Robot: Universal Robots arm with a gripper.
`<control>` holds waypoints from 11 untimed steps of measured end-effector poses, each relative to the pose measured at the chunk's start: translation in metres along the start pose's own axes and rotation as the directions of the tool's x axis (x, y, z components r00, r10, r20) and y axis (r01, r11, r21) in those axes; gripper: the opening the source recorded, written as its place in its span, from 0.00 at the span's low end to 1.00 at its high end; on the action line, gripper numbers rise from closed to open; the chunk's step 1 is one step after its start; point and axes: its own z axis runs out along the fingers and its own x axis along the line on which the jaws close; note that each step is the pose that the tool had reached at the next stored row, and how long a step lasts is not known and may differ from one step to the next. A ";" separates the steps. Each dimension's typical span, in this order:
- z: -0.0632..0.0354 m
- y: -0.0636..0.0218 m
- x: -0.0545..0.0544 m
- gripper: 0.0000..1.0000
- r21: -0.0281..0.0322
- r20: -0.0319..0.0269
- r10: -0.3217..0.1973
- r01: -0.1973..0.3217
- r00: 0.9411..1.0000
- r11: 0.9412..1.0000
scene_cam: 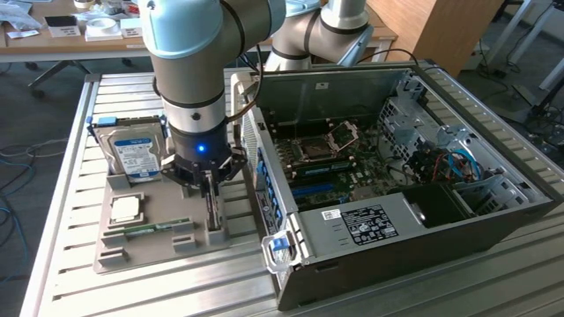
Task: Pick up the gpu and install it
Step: 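Pick up the gpu and move the gpu toward the slot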
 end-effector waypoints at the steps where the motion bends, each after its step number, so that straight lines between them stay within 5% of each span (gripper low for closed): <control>1: 0.0000 0.0000 0.000 0.27 0.000 0.000 -0.004 0.004 1.000 1.000; 11: -0.0096 0.0004 0.000 0.27 0.000 0.000 -0.005 0.005 1.000 1.000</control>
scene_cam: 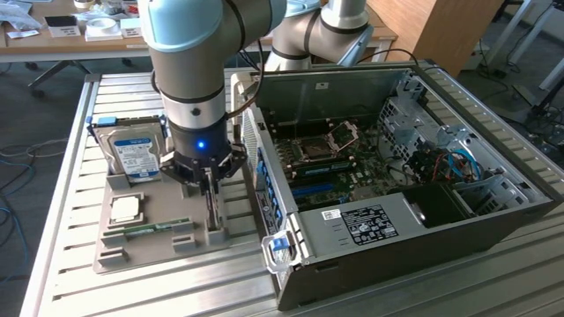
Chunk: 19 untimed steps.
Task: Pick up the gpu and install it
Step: 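Pick up the gpu and move the gpu toward the slot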
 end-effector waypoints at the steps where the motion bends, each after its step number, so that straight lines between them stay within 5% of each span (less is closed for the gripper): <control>1: -0.0028 0.0001 0.000 0.27 0.000 0.000 0.000 0.000 1.000 1.000; 10: -0.0274 0.0012 -0.001 0.27 0.000 0.000 0.000 0.000 1.000 1.000; 19: -0.0625 0.0028 -0.001 0.27 0.000 0.000 0.000 0.000 1.000 1.000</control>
